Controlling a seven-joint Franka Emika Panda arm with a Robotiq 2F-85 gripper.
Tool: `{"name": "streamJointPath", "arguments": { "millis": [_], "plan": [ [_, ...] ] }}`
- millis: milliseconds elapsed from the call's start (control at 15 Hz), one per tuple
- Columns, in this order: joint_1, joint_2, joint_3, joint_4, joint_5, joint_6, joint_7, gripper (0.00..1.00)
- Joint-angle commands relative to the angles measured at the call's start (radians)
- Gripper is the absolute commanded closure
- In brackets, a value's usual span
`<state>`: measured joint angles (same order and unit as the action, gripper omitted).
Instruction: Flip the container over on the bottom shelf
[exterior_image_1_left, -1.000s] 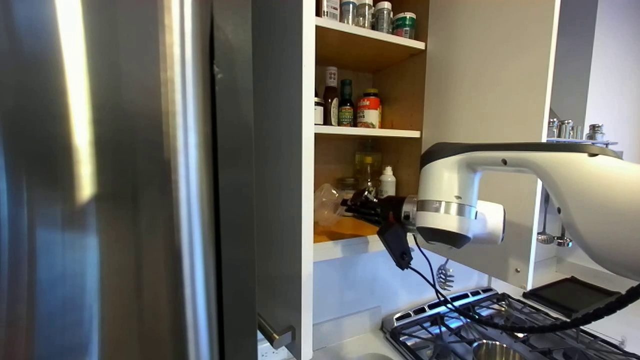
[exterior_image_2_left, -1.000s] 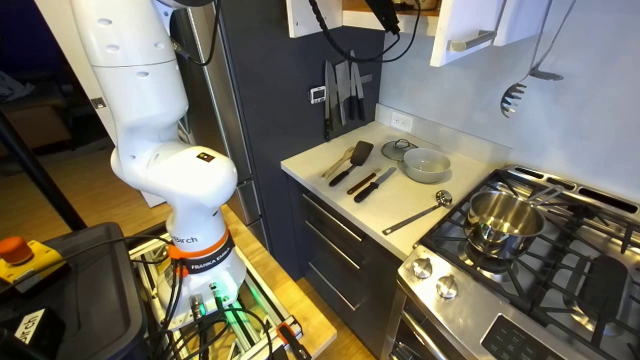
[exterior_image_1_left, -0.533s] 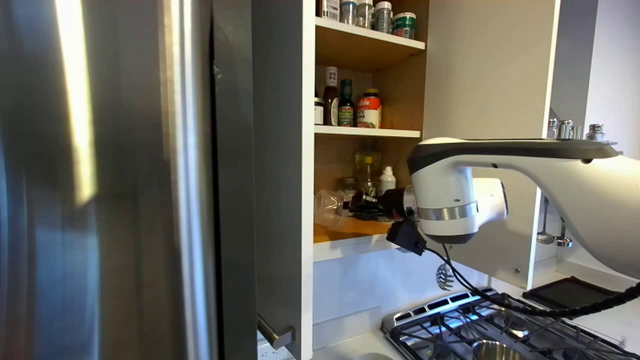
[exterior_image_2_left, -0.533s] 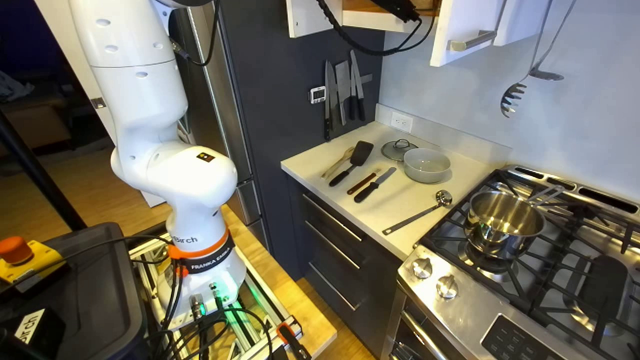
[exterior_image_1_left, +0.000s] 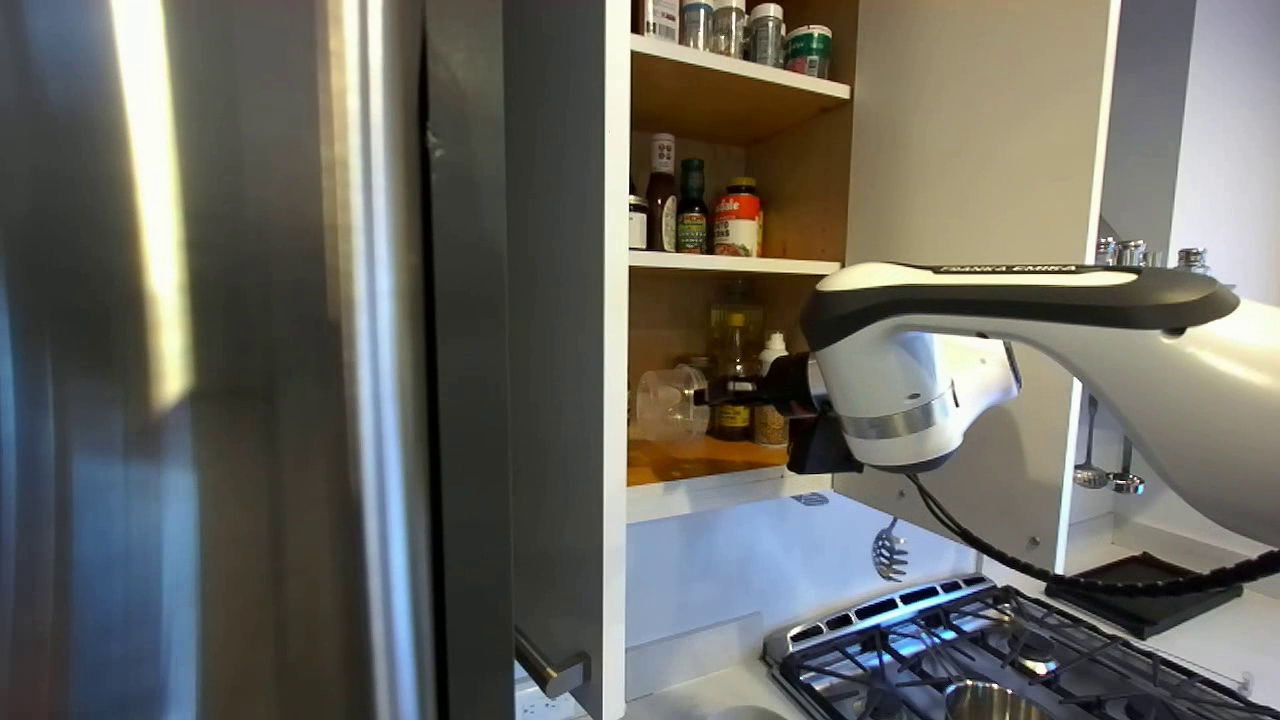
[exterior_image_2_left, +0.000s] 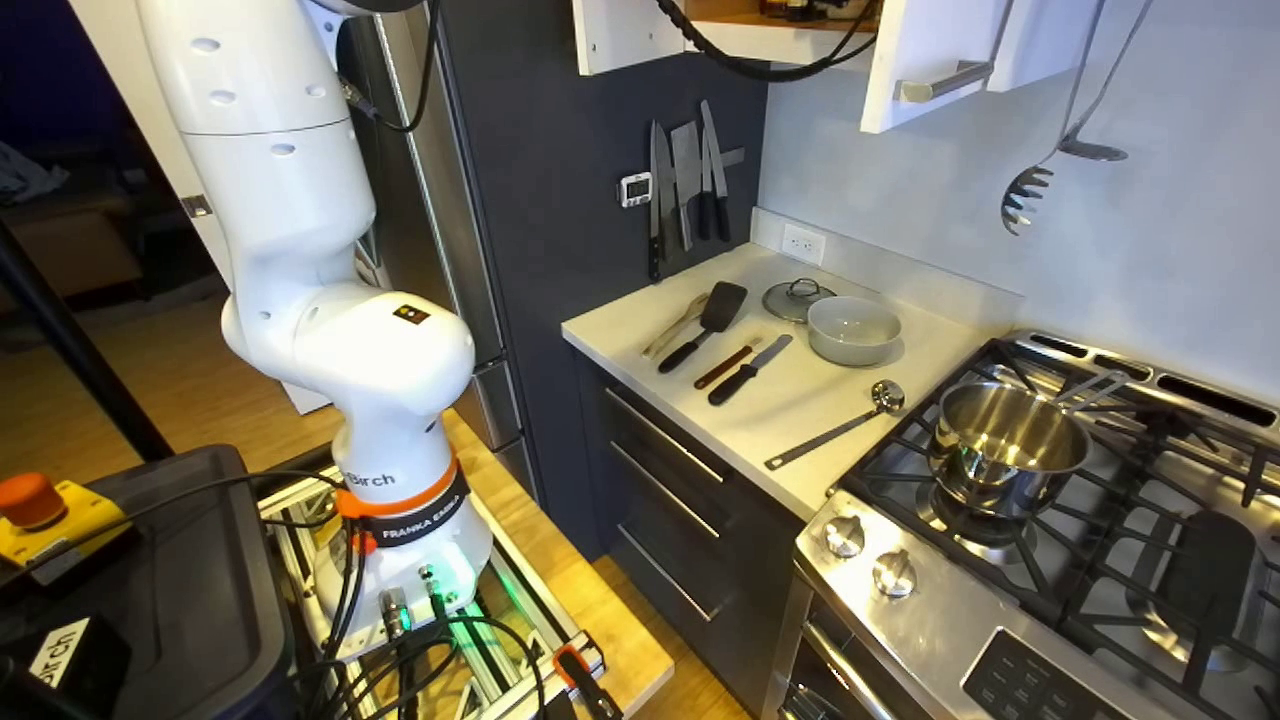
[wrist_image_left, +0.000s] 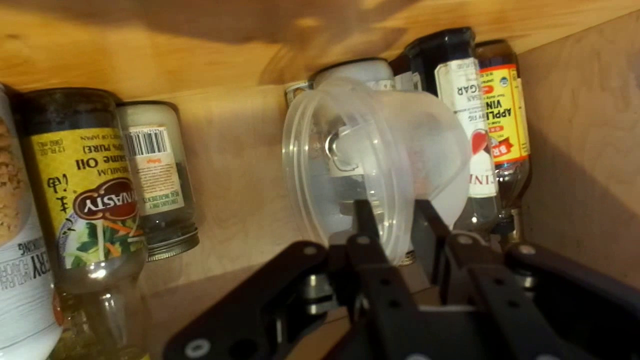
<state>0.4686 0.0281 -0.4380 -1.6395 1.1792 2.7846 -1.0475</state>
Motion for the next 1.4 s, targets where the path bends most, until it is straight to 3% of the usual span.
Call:
{"name": "streamJointPath", "arguments": {
  "millis": [0,67,133,800,1333],
  "plan": [
    [0.0,0.001,0.0,0.0,0.0,0.0,0.0,0.76],
    [0.0,0.003,0.0,0.0,0.0,0.0,0.0,0.76],
    [0.0,0.006,-0.003,-0.004,-0.06,0.005,-0.001,0.94],
    [-0.005,-0.007,-0.016,0.003,-0.615,-0.043,-0.05,0.94],
    [-0.008,-0.004,-0.027,0.01,-0.959,-0.075,-0.137,0.94]
  ]
}}
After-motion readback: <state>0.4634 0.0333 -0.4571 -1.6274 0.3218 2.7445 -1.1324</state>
